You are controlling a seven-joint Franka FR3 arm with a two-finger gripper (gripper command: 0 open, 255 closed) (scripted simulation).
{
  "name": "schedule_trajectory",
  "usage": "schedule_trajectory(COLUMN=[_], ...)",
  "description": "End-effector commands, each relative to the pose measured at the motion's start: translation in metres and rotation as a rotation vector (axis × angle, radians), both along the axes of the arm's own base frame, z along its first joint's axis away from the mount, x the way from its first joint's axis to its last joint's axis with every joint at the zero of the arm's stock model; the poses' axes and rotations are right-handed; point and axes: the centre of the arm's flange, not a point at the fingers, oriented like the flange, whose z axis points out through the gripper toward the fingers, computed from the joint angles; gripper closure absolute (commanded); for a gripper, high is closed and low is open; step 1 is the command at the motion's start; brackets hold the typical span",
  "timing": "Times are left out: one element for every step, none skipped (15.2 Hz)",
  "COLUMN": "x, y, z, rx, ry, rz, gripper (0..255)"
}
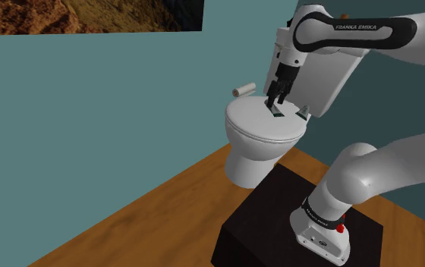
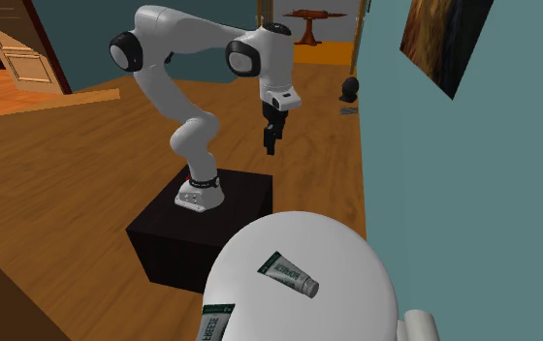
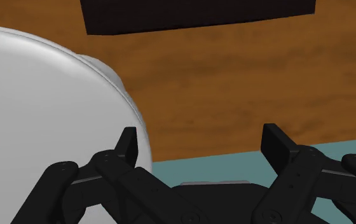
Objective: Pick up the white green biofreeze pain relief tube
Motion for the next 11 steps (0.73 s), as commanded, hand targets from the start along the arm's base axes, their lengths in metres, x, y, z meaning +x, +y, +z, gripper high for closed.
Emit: schedule_trajectory(x=[0.008,0.012,0.016,0.02,0.024,0.028,0.031,0.035,0.038,0.042,0.045], y=[-0.022,-0.033,-0.044,-0.055,-0.066,-0.077,-0.089,-0.1,-0.111,-0.123,-0.134], z=[-0.01,-0.015,-0.02,-0.025,-0.03,-0.035,-0.04,-0.045,-0.05,-0.055,-0.06], rx=[-0.002,-0.002,-0.003,-0.003,-0.003,-0.004,-0.004,-0.005,-0.005,-0.005,-0.006], ry=[-0.012,-0.017,-0.022,-0.027,-0.032,-0.037,-0.042,-0.047,-0.052,-0.057,-0.063], rz=[-0.021,-0.031,-0.041,-0.052,-0.062,-0.072,-0.083,-0.093,-0.104,-0.114,-0.124], gripper=[0,0,0,0,0,0,0,0,0,0,0])
